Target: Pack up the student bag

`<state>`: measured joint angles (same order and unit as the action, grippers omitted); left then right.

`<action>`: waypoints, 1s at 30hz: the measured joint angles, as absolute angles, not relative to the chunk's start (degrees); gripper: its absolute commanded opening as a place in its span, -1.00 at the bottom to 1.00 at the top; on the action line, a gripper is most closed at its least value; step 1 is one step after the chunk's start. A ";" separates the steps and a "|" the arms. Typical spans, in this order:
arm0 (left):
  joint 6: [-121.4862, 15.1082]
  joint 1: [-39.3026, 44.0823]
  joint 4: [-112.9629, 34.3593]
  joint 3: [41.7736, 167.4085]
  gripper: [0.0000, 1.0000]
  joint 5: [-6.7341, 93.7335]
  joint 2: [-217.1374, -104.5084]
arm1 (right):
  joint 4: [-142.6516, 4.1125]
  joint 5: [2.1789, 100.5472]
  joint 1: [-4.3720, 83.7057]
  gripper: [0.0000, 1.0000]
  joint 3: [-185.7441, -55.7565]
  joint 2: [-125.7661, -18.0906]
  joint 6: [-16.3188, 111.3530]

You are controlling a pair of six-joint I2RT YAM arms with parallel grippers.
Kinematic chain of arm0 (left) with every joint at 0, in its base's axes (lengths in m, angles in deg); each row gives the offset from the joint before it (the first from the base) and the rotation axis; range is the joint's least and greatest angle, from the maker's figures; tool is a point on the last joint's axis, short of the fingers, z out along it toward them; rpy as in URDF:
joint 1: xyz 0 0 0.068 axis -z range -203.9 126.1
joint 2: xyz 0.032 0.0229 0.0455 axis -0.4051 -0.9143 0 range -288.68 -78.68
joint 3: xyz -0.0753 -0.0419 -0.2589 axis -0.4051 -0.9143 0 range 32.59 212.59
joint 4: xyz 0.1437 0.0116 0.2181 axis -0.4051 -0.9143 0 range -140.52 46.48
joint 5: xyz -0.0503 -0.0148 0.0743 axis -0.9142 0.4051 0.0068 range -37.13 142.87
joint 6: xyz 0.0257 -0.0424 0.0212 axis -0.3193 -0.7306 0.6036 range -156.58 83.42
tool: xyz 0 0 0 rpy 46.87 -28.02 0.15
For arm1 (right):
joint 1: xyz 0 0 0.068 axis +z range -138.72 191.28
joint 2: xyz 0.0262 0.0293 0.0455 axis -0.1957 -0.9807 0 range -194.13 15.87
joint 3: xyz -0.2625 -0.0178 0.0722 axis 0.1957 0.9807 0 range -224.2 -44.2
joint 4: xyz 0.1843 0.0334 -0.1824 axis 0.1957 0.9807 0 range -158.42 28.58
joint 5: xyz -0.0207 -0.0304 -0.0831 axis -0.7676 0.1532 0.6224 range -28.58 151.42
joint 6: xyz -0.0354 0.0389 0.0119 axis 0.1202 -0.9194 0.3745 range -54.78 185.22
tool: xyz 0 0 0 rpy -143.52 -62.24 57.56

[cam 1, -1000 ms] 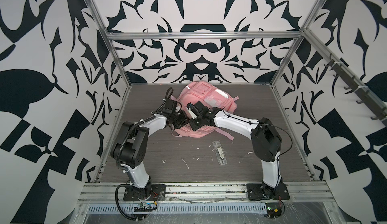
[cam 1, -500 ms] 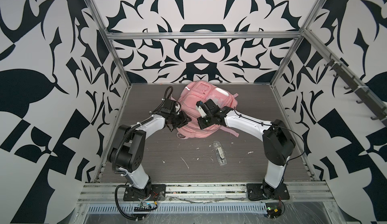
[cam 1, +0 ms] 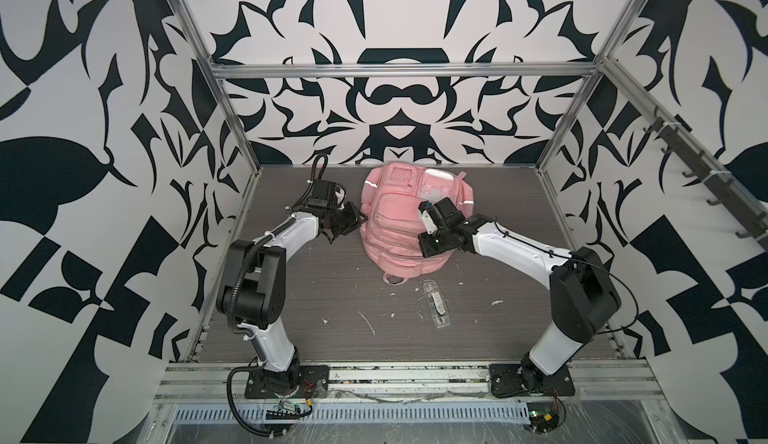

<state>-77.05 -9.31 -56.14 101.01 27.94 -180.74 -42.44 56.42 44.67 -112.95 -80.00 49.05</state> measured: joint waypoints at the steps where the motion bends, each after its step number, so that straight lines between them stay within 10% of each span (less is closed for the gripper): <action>1: -77.05 -9.24 -56.12 101.58 -0.28 27.90 -181.97 | -42.22 56.47 43.93 -1.00 -112.66 -79.39 49.05; 30: -78.38 -6.84 -52.78 108.69 -0.35 24.07 -190.97 | -40.56 56.55 40.93 -1.00 -111.94 -77.95 48.62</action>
<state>-78.38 -6.84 -52.78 108.69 24.07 -190.97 -40.56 56.55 40.93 -111.94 -77.95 48.62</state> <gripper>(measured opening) 0.325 0.077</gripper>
